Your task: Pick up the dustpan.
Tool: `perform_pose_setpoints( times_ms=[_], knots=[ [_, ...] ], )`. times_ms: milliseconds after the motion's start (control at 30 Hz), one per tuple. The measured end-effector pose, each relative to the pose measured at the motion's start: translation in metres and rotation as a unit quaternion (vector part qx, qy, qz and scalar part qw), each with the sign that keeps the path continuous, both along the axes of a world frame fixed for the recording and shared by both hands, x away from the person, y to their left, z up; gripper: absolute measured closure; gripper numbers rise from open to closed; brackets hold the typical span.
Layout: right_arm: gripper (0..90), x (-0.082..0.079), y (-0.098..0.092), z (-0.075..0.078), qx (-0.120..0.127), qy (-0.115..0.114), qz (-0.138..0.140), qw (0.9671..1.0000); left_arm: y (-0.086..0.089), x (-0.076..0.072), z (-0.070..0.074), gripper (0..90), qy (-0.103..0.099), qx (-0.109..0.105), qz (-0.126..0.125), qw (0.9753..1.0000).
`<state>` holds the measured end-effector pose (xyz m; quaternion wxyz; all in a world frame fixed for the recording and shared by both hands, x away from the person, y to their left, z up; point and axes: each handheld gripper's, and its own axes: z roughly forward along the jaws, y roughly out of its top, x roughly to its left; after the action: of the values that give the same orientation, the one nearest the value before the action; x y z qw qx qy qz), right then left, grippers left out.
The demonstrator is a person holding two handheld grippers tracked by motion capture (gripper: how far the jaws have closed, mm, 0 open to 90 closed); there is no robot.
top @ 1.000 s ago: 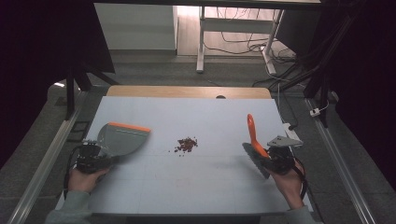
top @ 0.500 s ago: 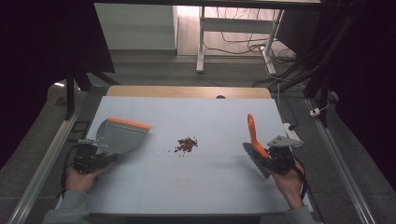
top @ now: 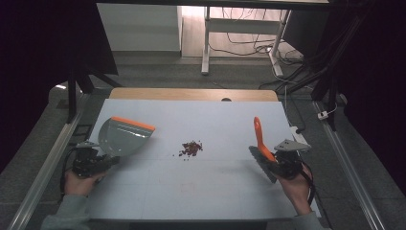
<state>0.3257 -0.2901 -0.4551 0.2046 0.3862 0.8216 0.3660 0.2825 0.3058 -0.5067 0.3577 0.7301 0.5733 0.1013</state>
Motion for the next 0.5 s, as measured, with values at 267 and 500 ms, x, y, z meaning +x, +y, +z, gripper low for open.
perform_pose_setpoints(
  times_ms=[267,500],
  knots=[
    [70.5,-0.001,0.000,0.001,0.001,-0.004,0.000,1.0000,0.002,0.001,0.004,61.7,-0.016,-0.001,-0.026,0.9995],
    [70.6,-0.001,0.001,0.001,0.005,-0.003,-0.001,1.0000,-0.001,-0.001,0.012,61.7,-0.038,0.001,-0.061,0.9974]
  ],
)
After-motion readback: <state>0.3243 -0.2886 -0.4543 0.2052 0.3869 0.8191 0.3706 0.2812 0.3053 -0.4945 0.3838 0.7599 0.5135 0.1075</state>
